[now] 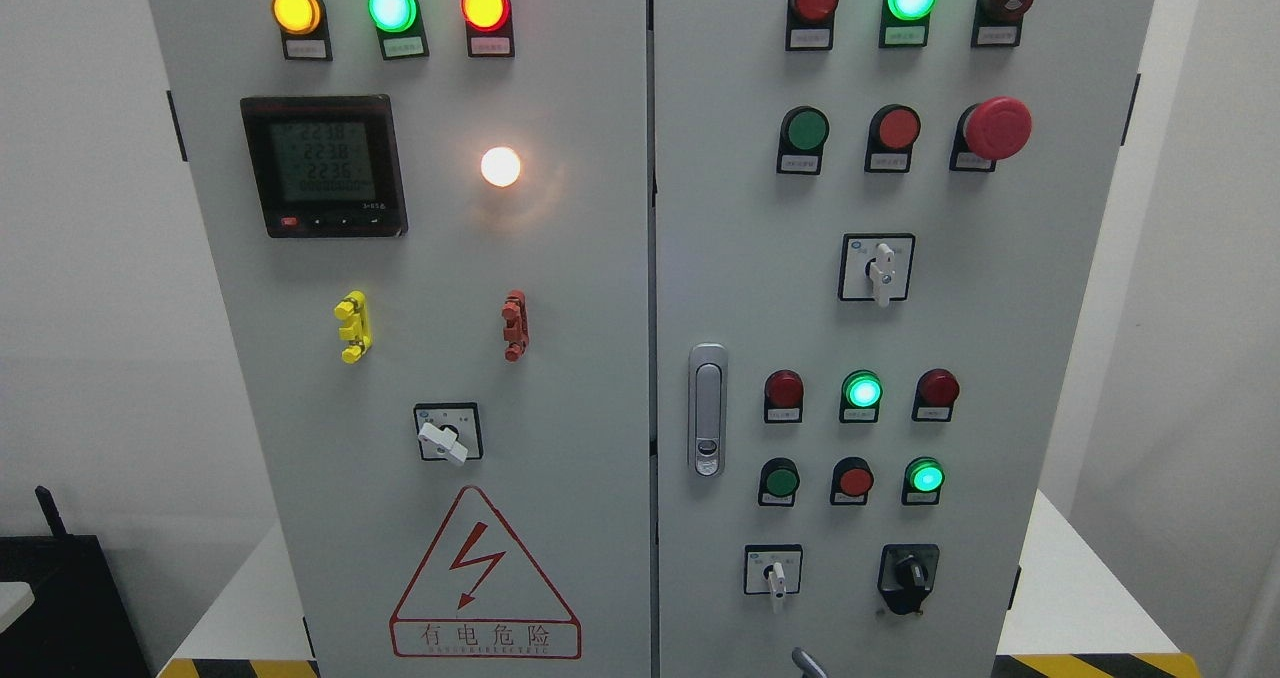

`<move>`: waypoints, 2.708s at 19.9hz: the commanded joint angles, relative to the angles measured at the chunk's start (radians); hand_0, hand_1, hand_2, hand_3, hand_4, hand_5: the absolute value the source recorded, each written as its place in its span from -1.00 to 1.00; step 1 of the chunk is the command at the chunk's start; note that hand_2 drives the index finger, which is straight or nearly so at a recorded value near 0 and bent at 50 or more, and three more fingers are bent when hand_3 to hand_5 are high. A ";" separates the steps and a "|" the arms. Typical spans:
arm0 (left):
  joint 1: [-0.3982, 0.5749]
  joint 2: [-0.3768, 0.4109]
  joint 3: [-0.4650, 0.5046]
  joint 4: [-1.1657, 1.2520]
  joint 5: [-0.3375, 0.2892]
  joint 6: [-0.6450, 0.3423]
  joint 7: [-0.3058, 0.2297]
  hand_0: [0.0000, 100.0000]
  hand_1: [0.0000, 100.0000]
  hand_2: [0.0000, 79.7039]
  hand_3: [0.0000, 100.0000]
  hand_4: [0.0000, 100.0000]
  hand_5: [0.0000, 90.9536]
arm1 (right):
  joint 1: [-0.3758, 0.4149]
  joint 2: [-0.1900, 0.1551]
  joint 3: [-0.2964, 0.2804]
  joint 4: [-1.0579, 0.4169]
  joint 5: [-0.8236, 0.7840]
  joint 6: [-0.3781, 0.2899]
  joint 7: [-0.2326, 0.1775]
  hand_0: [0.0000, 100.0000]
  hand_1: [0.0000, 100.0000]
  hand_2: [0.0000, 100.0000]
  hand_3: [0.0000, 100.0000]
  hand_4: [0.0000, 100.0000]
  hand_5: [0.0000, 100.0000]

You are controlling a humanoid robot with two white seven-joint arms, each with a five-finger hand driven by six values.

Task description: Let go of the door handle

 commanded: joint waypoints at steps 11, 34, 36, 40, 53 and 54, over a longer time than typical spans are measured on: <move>-0.026 0.001 0.017 0.000 0.000 0.001 0.000 -0.76 -0.22 -1.00 -1.00 -1.00 -1.00 | -0.060 -0.010 -0.007 -0.004 0.400 -0.087 -0.087 -0.25 -0.62 -1.00 0.21 0.15 0.06; -0.026 0.001 0.017 0.000 0.000 0.001 0.000 -0.76 -0.22 -1.00 -1.00 -1.00 -1.00 | -0.391 0.004 0.128 0.051 1.263 0.284 0.011 -0.43 -0.37 -1.00 1.00 1.00 1.00; -0.026 -0.001 0.017 0.000 0.000 0.001 0.000 -0.76 -0.22 -1.00 -1.00 -1.00 -1.00 | -0.390 0.004 0.128 0.051 1.263 0.286 0.025 -0.43 -0.37 -1.00 1.00 1.00 1.00; -0.026 0.001 0.017 0.000 0.000 0.001 0.000 -0.76 -0.22 -1.00 -1.00 -1.00 -1.00 | -0.390 0.004 0.128 0.051 1.260 0.284 0.053 -0.42 -0.38 -1.00 1.00 1.00 1.00; -0.025 0.001 0.017 0.000 0.000 0.001 0.000 -0.76 -0.22 -1.00 -1.00 -1.00 -1.00 | -0.399 0.004 0.114 0.060 1.262 0.296 0.109 -0.39 -0.42 -1.00 1.00 1.00 1.00; -0.026 -0.001 0.017 0.000 0.000 0.001 0.000 -0.76 -0.22 -1.00 -1.00 -1.00 -1.00 | -0.402 0.004 0.113 0.062 1.263 0.296 0.109 -0.39 -0.42 -1.00 1.00 1.00 1.00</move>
